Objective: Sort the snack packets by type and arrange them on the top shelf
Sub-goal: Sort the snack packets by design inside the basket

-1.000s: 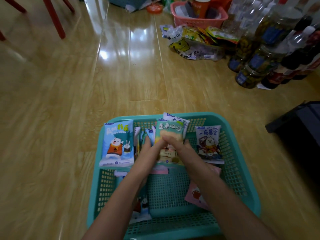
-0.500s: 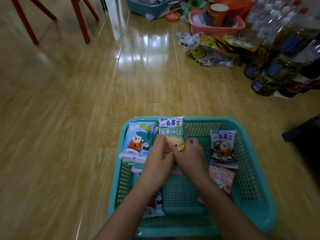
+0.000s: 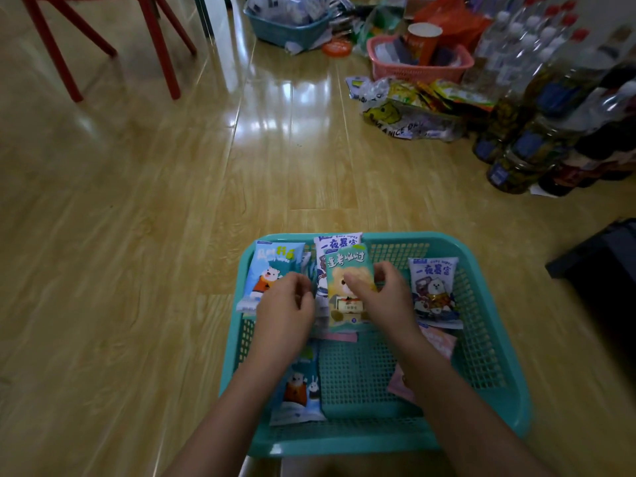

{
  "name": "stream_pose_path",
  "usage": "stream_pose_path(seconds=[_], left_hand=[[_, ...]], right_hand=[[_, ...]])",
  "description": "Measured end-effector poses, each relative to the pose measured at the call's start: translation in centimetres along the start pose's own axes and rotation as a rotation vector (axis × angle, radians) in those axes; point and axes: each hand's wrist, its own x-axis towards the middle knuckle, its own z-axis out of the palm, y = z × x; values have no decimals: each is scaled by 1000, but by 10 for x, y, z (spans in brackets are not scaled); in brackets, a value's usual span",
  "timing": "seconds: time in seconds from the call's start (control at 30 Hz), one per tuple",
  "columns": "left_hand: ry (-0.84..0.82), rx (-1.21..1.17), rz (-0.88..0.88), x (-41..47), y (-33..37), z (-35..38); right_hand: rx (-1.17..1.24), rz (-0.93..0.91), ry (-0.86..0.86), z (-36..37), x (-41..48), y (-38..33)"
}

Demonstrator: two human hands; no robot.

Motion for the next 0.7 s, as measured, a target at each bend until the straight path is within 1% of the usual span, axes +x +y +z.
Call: stream_pose_path(seconds=[0.07,0.17,0.23,0.3,0.37,0.5,0.6,0.7], left_hand=[[-35,150,63,5,8,13],[-89,311,101,17,19,37],[-103,404,80,28,24,49],[-107,485,33,39,26,56],[-88,481,-8,47,26,59],[-67,380,-53,54,26,64],[-100,289,-145,61,30,60],[-109,257,-194,65,32,60]], right_hand=[[188,49,-6,-6,-3,-3],[373,124,88,-21,-4,-2],[459,180,185,-34,0,4],[505,219,241,-47,2,13],[520,236,264,-61,0,19],[514,286,269,-78,-5,40],[442,305,191,-84,-13,52],[329,312,112,-88,-24,63]])
